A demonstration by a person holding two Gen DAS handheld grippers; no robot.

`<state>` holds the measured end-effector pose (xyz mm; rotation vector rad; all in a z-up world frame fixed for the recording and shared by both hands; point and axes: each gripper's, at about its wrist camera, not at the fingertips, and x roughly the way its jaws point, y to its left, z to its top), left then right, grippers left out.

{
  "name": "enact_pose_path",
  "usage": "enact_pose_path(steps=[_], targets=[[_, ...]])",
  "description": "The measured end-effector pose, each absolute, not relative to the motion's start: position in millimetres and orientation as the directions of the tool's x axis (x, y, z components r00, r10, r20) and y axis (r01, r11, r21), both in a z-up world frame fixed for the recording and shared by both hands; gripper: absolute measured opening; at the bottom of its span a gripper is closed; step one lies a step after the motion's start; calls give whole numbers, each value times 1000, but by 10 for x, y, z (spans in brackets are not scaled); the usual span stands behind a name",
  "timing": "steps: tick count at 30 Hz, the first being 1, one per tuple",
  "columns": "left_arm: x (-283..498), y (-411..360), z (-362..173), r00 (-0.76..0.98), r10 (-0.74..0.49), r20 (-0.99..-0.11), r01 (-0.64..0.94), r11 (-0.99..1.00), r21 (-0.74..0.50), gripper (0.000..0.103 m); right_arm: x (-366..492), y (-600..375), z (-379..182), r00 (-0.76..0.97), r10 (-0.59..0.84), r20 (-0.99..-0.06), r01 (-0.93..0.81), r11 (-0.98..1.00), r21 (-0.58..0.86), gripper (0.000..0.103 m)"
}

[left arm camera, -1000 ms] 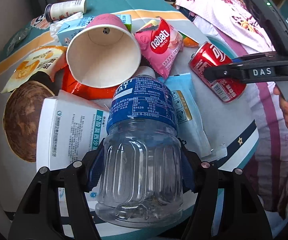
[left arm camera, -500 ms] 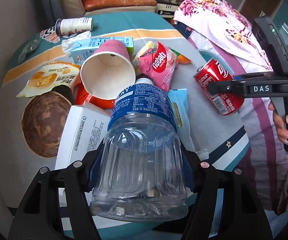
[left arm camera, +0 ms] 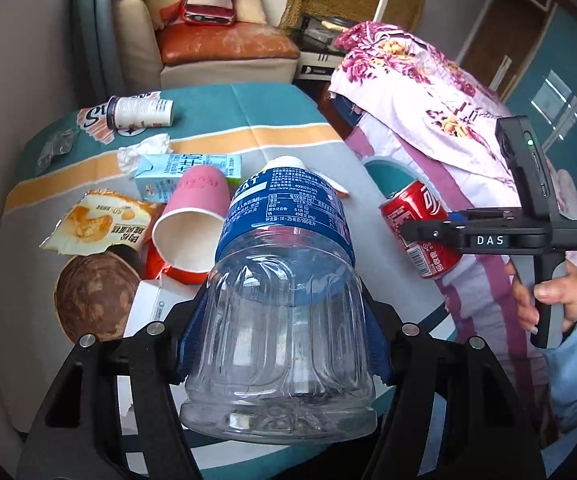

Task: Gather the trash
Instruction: 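Carry the bottle and can over the teal wastebasket and open both grippers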

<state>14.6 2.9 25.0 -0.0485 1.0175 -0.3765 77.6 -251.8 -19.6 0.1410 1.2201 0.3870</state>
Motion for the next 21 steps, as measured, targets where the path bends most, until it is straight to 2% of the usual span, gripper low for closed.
enact_pose_path(steps=[6, 11, 21], targets=[[343, -367, 220, 452, -343, -823, 331, 922, -202, 66, 807, -2882, -200, 326, 357, -875, -138, 934, 329, 47], [618, -992, 148, 424, -357, -832, 410, 895, -176, 66, 870, -3412, -118, 410, 308, -858, -26, 945, 327, 47], [1249, -2291, -405, 291, -343, -893, 543, 828, -141, 66, 1004, -4360, -241, 473, 210, -856, 166, 933, 321, 47]])
